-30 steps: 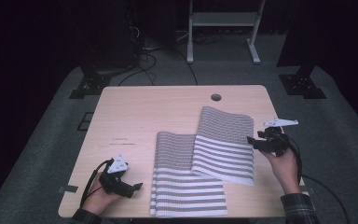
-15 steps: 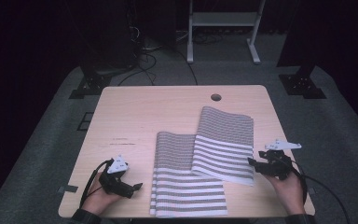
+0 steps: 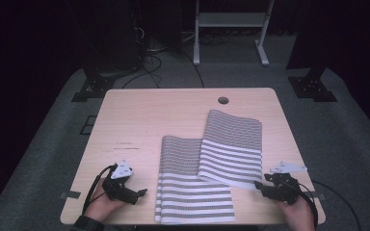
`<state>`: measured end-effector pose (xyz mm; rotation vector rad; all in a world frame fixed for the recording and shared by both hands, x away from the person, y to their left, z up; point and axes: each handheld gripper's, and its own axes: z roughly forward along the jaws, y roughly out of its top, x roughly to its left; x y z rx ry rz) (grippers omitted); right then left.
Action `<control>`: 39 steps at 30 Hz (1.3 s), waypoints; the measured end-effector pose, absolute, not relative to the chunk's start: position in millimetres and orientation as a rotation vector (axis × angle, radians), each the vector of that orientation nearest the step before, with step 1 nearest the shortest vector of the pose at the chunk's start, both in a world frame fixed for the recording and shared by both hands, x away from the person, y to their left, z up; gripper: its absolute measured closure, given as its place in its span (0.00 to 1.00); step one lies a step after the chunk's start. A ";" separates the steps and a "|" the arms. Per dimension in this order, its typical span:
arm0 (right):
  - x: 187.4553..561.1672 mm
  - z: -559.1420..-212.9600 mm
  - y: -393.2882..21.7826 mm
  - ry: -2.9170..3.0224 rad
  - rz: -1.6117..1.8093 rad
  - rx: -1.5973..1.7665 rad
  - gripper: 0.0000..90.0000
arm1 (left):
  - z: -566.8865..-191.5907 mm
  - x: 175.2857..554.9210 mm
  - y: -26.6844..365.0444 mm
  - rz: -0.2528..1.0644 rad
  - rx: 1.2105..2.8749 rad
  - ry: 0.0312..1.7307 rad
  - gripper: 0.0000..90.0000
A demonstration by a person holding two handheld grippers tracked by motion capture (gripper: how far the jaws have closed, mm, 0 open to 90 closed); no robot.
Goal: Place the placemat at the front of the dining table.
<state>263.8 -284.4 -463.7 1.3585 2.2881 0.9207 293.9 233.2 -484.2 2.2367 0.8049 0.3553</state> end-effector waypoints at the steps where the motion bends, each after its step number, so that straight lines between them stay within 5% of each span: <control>1: 263.5 -465.2 -283.4 2.301 0.915 1.353 0.53 | -484.2 293.9 233.2 0.355 2.237 0.805 0.00; 10: 264.4 -470.6 -277.1 2.339 0.880 1.317 0.63 | -484.2 293.8 233.3 0.356 2.237 0.804 0.00; 19: 268.8 -464.9 -286.9 2.321 0.883 1.355 0.92 | -484.2 293.7 233.2 0.354 2.237 0.802 0.00; 35: 274.3 -458.0 -342.0 2.262 0.768 1.398 0.91 | -484.2 293.7 233.2 0.354 2.238 0.802 0.00; 39: 273.4 -457.7 -350.1 2.231 0.792 1.411 0.73 | -484.2 293.7 233.2 0.354 2.237 0.802 0.00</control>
